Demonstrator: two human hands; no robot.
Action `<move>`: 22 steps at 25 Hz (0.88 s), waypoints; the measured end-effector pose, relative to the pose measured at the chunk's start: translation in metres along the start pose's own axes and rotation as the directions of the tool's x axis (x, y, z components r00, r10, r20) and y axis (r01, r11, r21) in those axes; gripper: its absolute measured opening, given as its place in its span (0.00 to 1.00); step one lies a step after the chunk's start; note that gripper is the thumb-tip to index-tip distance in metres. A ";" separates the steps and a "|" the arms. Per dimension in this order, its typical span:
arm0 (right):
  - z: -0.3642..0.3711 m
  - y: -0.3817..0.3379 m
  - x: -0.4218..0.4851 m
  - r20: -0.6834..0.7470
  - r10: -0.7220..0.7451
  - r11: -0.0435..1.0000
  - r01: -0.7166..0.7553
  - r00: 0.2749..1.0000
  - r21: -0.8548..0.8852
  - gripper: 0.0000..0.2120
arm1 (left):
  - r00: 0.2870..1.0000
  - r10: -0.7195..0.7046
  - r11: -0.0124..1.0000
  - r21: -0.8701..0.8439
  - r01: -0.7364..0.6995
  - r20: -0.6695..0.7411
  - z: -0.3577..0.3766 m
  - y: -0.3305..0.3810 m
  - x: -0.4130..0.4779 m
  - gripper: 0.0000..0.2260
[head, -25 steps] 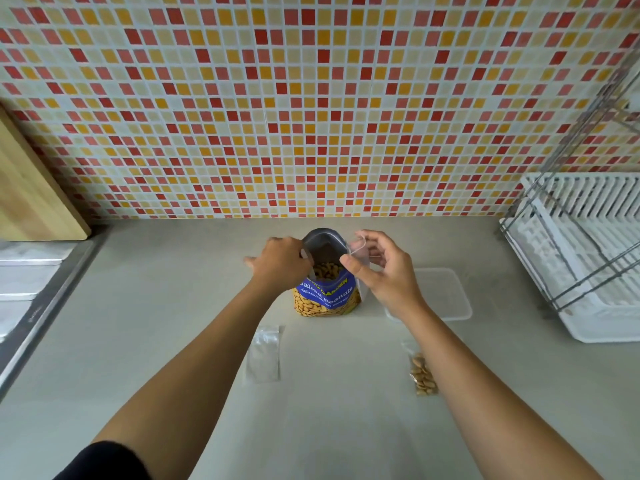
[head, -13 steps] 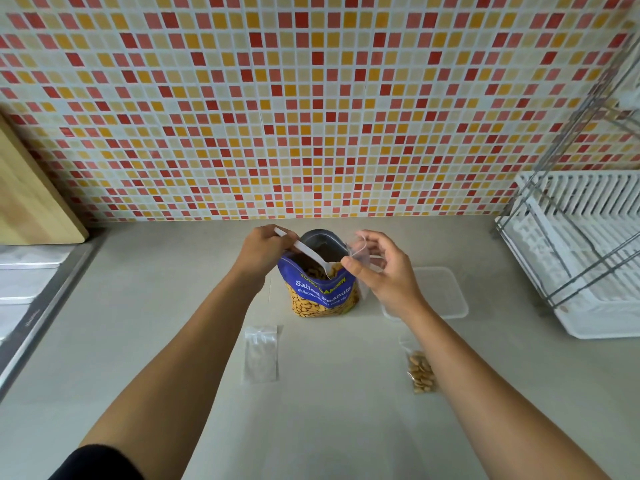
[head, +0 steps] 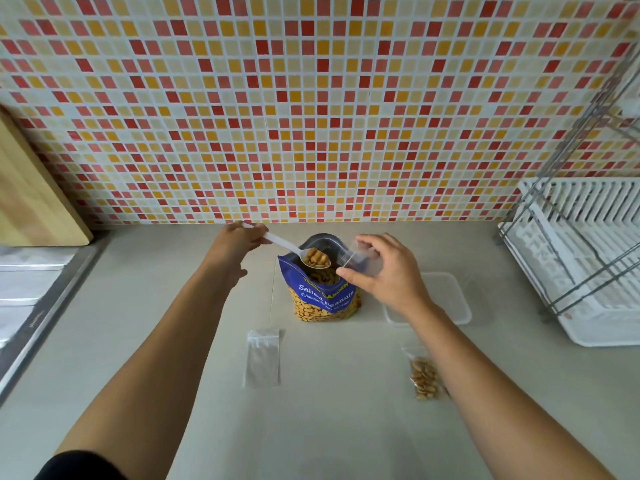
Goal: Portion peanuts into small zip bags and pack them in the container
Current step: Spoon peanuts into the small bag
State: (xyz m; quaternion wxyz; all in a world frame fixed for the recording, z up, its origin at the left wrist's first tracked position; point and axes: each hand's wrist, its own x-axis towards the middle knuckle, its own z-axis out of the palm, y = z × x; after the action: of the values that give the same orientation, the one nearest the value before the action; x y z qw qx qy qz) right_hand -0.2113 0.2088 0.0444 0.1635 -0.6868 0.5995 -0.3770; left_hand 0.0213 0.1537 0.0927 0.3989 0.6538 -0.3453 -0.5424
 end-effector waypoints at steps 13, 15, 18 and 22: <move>0.023 -0.029 0.007 -0.083 0.024 0.996 -0.017 0.996 0.086 0.25 | 0.924 0.373 0.878 0.292 -0.379 0.080 0.018 0.059 -0.033 0.07; 0.024 -0.032 0.006 -0.102 0.045 0.993 -0.033 0.994 0.117 0.24 | 0.876 0.466 0.795 0.377 -0.476 0.125 0.023 0.065 -0.039 0.07; 0.024 -0.035 0.005 -0.111 0.064 0.982 -0.043 0.992 0.182 0.23 | 0.798 0.565 0.659 0.466 -0.590 0.212 0.025 0.074 -0.049 0.06; 0.024 -0.036 0.006 -0.115 0.112 0.962 -0.079 0.987 0.260 0.22 | 0.748 0.653 0.633 0.458 -0.625 0.118 0.016 0.088 -0.054 0.07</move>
State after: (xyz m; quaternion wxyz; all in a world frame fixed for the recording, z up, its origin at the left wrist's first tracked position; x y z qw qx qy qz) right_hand -0.1688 0.2058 0.0551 0.2293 -0.6045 0.5879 -0.4862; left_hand -0.0051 0.1602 0.1933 0.4040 0.5806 -0.6626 -0.2461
